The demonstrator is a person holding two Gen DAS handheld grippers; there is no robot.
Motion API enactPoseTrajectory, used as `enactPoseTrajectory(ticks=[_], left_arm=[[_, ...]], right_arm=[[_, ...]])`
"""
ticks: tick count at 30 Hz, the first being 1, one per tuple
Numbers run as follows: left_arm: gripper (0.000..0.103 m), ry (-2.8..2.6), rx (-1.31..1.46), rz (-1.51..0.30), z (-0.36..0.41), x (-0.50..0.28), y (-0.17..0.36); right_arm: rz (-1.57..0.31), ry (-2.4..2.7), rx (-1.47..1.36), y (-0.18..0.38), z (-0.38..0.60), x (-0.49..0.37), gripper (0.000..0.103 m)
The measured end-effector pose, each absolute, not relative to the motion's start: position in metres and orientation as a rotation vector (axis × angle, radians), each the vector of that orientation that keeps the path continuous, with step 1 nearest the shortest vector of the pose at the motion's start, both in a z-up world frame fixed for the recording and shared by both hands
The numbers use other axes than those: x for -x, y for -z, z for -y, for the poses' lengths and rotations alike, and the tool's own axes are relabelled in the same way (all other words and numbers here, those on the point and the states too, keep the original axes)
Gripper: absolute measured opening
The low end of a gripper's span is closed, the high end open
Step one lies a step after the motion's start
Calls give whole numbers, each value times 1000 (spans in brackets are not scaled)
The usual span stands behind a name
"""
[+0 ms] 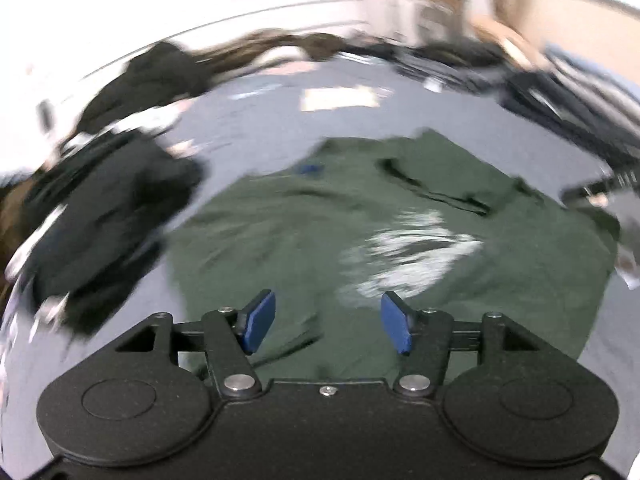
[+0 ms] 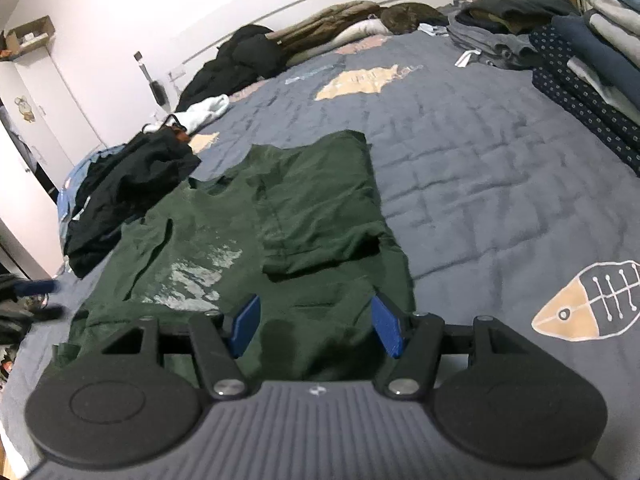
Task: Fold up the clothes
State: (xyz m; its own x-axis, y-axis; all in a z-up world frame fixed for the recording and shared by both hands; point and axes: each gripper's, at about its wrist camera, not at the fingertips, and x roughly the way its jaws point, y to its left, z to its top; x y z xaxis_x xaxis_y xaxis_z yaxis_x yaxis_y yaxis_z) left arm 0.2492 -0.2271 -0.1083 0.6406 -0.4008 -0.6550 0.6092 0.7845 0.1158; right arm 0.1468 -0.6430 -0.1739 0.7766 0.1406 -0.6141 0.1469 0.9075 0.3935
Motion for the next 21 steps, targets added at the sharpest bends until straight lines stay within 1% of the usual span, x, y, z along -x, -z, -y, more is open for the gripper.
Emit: enactPoseTrajectory(ticks=[3,6,16,17,19,20,21], left_arm=[[58,500,-262,-708,186,-248,115],[58,438,-220,-765,164,-246,133],[58,376,-221,-870,162,-257,183],[55,372,-202,-881,160,-259,185],[26,365,-150,-898,153,-262,186],[23,362,-124,-906,150,-263,186],[14,362,-108,-906,147,-264,185]], right_arm=[[-694,5,-430,174,642,-147,61],[-714,3,-411,176,639,-148,61],[-765,16,-354,186,634,-151,63],[-769,16,-345,187,634,-152,63],[-769,16,-337,189,633,-153,63],[-767,19,-337,190,633,-153,63],[-763,23,-341,190,633,-153,63]])
